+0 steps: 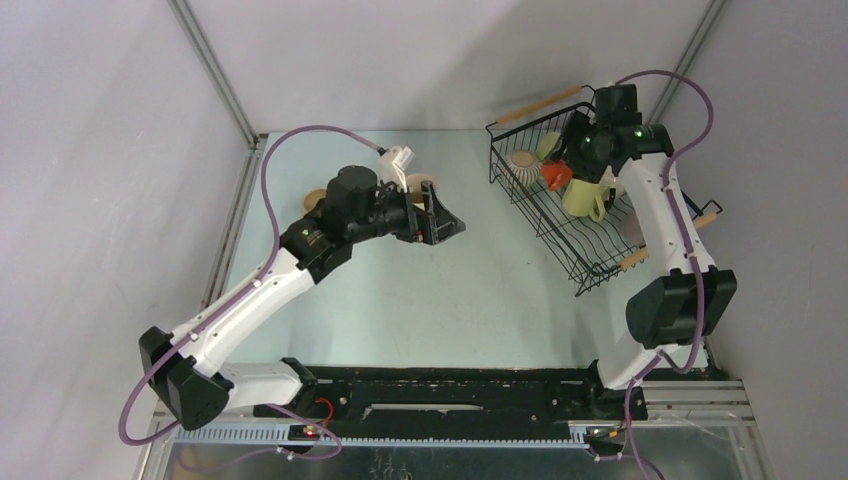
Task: Unload the cups from the dish rack
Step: Unload the cup from the dish rack, then place the cup at the center of the board.
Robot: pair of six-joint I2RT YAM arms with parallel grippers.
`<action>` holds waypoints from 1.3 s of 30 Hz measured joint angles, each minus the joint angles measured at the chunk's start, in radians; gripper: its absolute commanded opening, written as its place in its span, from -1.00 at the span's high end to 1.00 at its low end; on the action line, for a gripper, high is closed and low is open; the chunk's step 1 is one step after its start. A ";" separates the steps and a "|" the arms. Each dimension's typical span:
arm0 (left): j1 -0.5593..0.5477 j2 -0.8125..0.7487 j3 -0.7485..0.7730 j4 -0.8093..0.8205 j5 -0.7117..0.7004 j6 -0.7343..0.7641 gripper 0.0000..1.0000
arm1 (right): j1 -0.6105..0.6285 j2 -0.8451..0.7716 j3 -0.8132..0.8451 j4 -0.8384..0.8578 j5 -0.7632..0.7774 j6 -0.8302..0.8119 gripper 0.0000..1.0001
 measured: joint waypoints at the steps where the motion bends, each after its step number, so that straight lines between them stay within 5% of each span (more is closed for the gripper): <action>1: 0.006 0.001 -0.009 0.018 0.008 -0.011 -1.00 | 0.010 -0.008 0.000 0.000 -0.022 0.002 0.34; 19: 0.092 0.042 -0.163 0.412 0.069 -0.154 -0.84 | 0.232 -0.058 -0.125 0.202 -0.467 0.191 0.33; 39: 0.113 0.135 -0.213 0.702 0.097 -0.247 -0.19 | 0.267 -0.056 -0.190 0.359 -0.683 0.325 0.33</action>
